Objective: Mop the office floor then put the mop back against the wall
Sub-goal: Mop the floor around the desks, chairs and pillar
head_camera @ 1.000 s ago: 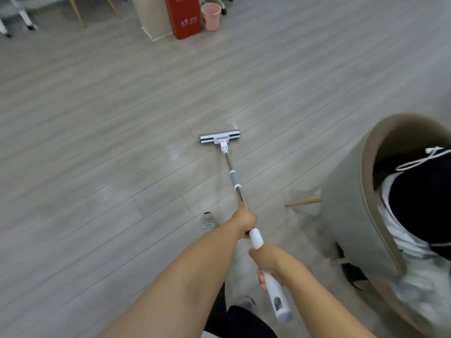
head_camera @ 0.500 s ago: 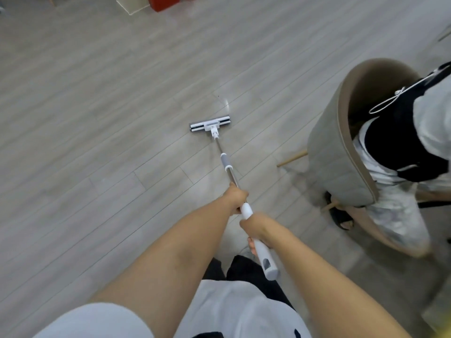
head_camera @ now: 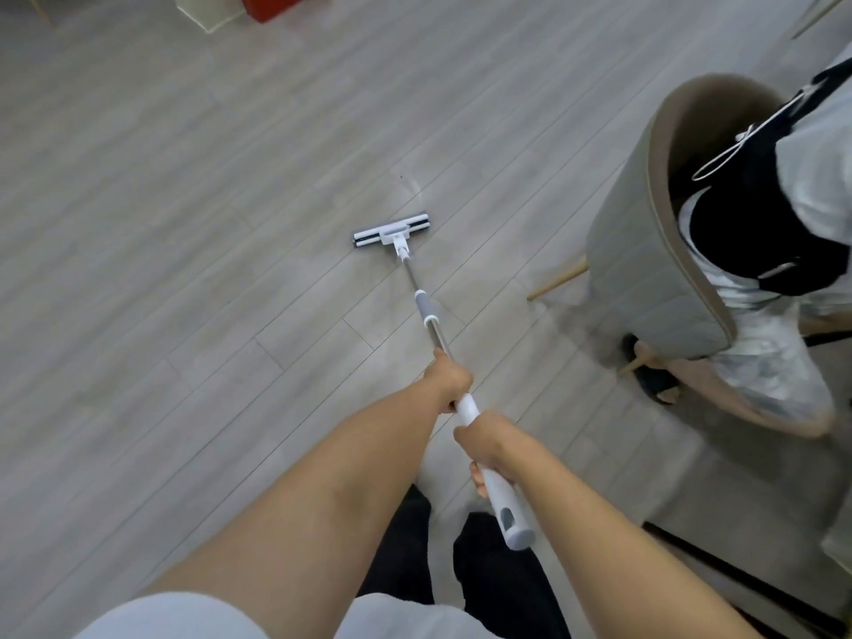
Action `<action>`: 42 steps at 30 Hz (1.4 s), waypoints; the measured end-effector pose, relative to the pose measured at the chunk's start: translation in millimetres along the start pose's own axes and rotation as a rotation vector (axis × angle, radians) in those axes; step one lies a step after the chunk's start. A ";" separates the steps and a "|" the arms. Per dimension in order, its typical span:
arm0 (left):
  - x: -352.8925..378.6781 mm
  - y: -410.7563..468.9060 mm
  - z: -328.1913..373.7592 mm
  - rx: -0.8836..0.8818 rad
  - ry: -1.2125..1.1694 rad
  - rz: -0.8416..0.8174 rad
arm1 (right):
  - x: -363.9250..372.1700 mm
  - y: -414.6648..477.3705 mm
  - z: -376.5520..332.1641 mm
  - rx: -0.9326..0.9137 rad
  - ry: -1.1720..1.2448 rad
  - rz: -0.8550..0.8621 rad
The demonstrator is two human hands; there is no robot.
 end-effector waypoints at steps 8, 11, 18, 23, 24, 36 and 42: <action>12.9 -21.2 -50.0 0.010 0.043 0.012 | 39.7 2.4 43.3 0.012 -0.030 -0.070; 46.1 -43.9 -77.1 -0.003 -0.026 0.005 | 40.7 -0.9 87.4 0.028 -0.063 -0.065; 160.4 -109.7 -167.9 0.024 -0.205 -0.011 | 48.5 -19.0 231.4 -0.036 -0.189 -0.080; 223.2 -148.9 -222.7 0.035 -0.293 0.020 | 54.9 -38.3 316.1 -0.026 -0.258 -0.090; 230.6 -151.4 -228.3 0.037 -0.296 0.029 | 55.0 -39.5 324.6 -0.030 -0.265 -0.090; 195.6 -120.8 -250.4 0.076 -0.210 0.121 | 98.5 0.0 310.0 -0.121 -0.184 0.027; 121.9 -79.2 -201.4 0.119 -0.236 0.178 | 88.1 19.9 207.6 -0.194 -0.252 0.047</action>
Point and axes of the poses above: each hand's wrist, its own y-axis towards the middle knuckle, its own x-axis out of the palm, z = x × y, the point moved 6 cm from there along y, towards the middle knuckle, and after that the axes turned 7 degrees about -z, right-handed, at the moved point
